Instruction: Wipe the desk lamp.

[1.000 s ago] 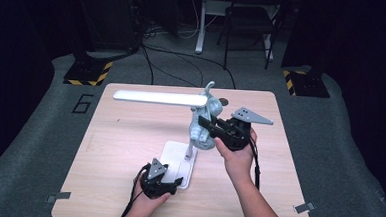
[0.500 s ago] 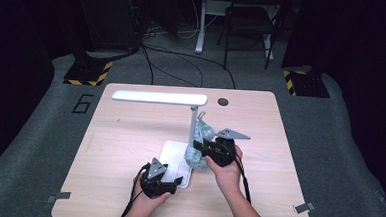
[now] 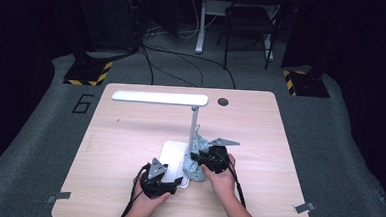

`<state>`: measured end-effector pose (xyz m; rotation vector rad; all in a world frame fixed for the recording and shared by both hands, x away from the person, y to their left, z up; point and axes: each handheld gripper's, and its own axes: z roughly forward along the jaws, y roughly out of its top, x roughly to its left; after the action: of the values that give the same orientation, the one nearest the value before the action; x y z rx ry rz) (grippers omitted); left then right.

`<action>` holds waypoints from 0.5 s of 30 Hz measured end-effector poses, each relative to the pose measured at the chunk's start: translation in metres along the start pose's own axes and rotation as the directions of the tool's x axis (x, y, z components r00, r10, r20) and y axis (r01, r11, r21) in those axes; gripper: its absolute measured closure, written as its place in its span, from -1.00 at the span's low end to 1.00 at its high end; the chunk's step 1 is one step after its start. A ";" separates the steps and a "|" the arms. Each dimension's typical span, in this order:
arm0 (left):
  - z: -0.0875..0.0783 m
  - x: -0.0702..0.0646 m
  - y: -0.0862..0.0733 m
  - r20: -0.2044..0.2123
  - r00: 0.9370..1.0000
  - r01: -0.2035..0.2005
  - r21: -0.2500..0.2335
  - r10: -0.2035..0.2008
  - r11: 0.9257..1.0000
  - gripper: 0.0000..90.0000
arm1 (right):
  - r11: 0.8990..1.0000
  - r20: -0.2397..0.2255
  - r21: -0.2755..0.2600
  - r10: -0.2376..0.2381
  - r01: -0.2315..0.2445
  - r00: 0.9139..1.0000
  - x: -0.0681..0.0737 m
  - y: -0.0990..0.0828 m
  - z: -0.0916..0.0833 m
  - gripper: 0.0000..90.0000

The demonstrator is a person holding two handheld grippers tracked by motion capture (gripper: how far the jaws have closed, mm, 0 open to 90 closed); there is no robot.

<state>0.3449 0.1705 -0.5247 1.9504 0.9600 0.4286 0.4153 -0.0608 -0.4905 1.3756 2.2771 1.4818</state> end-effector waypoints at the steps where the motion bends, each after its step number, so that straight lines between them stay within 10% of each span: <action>1: 0.000 0.000 0.000 0.001 1.000 0.001 0.000 -0.001 1.000 -0.46 | 1.000 -0.004 -0.017 -0.007 0.007 1.000 0.002 0.003 -0.003 0.58; 9: 0.000 0.000 0.000 0.001 1.000 0.004 0.000 -0.004 1.000 -0.46 | 0.989 -0.022 -0.131 -0.065 0.062 0.998 0.016 0.033 -0.034 0.59; 15: 0.000 0.001 0.000 0.000 1.000 -0.005 0.004 0.005 1.000 -0.46 | 0.963 -0.028 -0.236 -0.140 0.130 0.990 0.032 0.058 -0.063 0.58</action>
<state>0.3451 0.1712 -0.5246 1.9571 0.9568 0.4292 0.4006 -0.0736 -0.4010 1.1106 2.0906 1.6865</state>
